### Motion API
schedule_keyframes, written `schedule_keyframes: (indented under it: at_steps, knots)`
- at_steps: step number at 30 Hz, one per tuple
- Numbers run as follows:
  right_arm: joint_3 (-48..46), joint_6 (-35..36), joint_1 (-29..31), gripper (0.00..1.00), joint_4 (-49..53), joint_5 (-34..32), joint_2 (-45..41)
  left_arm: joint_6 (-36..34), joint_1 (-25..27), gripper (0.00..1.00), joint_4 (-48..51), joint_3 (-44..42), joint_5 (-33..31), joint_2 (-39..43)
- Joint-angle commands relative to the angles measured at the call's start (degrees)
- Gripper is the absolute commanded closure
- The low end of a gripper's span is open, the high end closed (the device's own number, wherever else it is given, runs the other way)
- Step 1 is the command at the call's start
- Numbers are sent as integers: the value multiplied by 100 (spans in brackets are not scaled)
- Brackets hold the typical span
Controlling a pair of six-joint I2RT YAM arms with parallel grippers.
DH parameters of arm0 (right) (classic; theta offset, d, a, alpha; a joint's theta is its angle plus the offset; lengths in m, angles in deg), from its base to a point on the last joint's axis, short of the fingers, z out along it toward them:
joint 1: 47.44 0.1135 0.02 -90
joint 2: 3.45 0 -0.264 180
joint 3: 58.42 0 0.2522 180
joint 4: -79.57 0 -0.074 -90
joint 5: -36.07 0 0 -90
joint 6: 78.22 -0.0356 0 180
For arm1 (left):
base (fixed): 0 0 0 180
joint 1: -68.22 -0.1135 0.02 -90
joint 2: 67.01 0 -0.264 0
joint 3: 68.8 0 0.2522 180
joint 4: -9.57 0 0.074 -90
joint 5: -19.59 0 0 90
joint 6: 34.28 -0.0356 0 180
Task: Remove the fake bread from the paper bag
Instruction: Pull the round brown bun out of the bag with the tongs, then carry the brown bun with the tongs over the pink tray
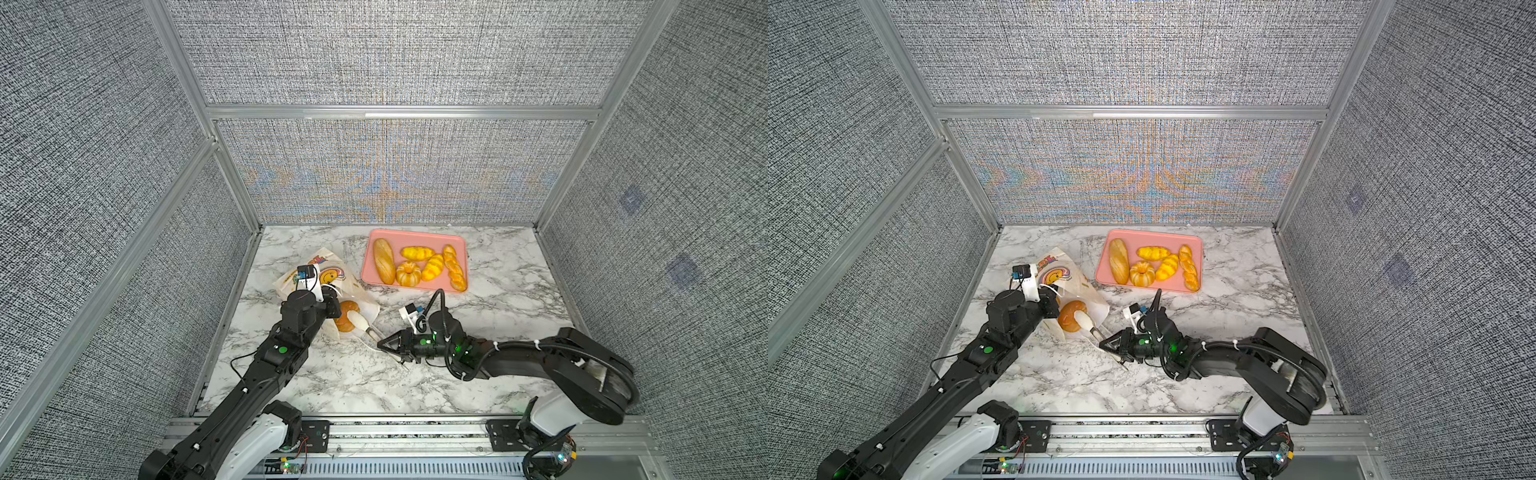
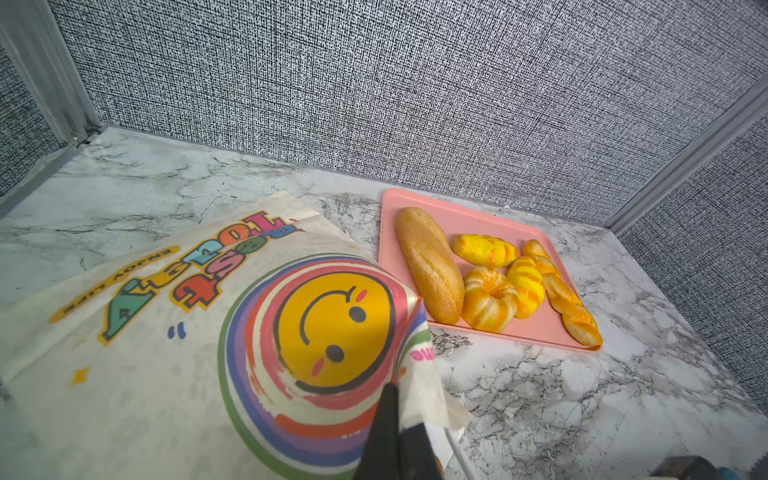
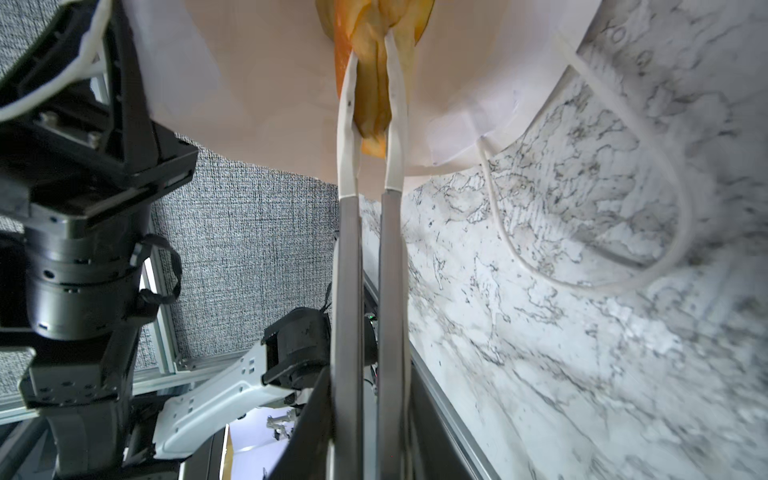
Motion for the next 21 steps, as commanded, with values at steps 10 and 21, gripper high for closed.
schedule_keyframes:
  at_steps: [10, 21]
  knots:
    - [162, 1803, -220, 100, 3533, 161, -2261, -97, -3, 100, -18, 303, -404, -234]
    - [1585, 2619, -2805, 100, 4706, 1436, -2881, -35, 2, 100, -23, 506, -335, -416]
